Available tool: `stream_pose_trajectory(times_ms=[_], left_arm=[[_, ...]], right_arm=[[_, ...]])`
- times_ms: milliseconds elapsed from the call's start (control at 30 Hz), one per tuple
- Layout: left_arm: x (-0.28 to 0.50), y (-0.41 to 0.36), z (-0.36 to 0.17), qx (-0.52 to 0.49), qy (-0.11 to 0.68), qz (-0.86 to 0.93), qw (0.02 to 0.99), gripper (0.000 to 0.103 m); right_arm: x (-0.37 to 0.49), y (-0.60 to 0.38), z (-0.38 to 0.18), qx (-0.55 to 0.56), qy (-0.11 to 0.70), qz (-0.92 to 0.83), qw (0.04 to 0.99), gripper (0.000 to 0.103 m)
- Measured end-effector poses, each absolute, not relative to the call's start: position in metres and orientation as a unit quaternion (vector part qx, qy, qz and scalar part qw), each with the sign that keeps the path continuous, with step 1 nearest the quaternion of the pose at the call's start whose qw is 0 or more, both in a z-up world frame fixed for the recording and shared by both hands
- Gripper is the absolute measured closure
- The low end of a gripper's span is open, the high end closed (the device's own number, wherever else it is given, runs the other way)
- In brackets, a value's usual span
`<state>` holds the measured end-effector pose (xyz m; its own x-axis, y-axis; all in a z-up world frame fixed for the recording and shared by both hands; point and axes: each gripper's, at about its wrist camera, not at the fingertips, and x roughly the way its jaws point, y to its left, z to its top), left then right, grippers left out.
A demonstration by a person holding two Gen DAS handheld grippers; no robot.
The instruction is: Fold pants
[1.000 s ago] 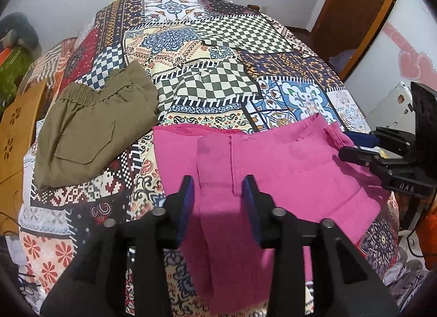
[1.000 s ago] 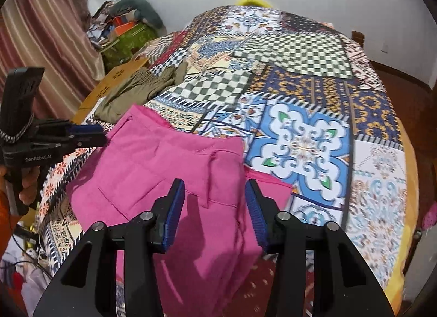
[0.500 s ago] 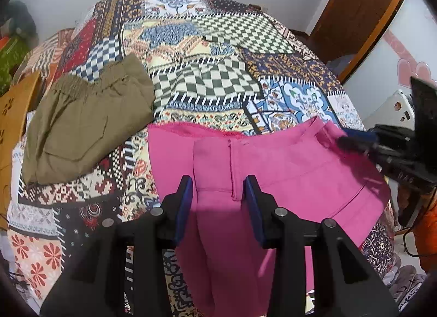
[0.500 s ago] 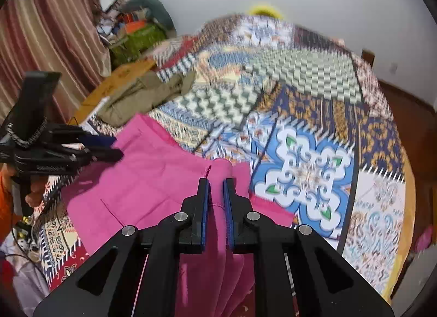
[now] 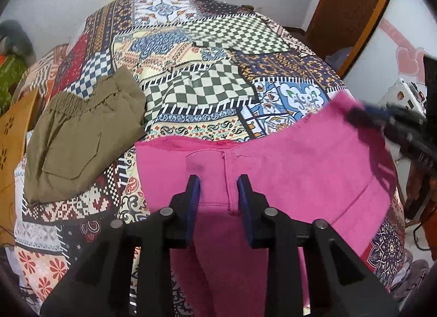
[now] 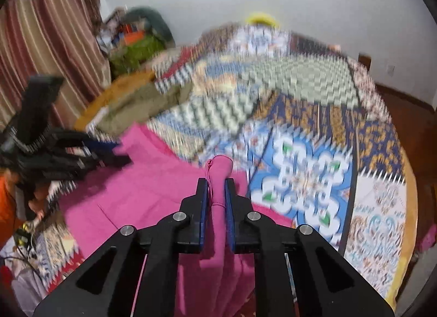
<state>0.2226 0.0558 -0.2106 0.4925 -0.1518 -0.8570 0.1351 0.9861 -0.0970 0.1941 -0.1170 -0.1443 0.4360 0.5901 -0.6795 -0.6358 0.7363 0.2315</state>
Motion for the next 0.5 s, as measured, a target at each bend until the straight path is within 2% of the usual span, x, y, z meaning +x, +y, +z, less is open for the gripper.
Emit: stream_pose_trajectory(times_ms=[133, 267, 400, 500], left_arm=[[0.220, 0.059, -0.196, -0.024, 0.473, -0.087, 0.876, 0.084], [0.225, 0.066, -0.190, -0.037, 0.463, -0.087, 0.881, 0.084], [0.236, 0.068, -0.211, -0.025, 0.489, -0.074, 0.869, 0.084], [0.240, 0.070, -0.225, -0.025, 0.507, -0.065, 0.859, 0.081]], right_arm=[[0.202, -0.111, -0.137, -0.038, 0.371, 0.359, 0.855, 0.093], [0.219, -0.104, -0.159, -0.049, 0.406, 0.346, 0.844, 0.093], [0.228, -0.097, -0.182, -0.064, 0.441, 0.344, 0.827, 0.093], [0.227, -0.093, -0.187, -0.079, 0.458, 0.342, 0.817, 0.087]])
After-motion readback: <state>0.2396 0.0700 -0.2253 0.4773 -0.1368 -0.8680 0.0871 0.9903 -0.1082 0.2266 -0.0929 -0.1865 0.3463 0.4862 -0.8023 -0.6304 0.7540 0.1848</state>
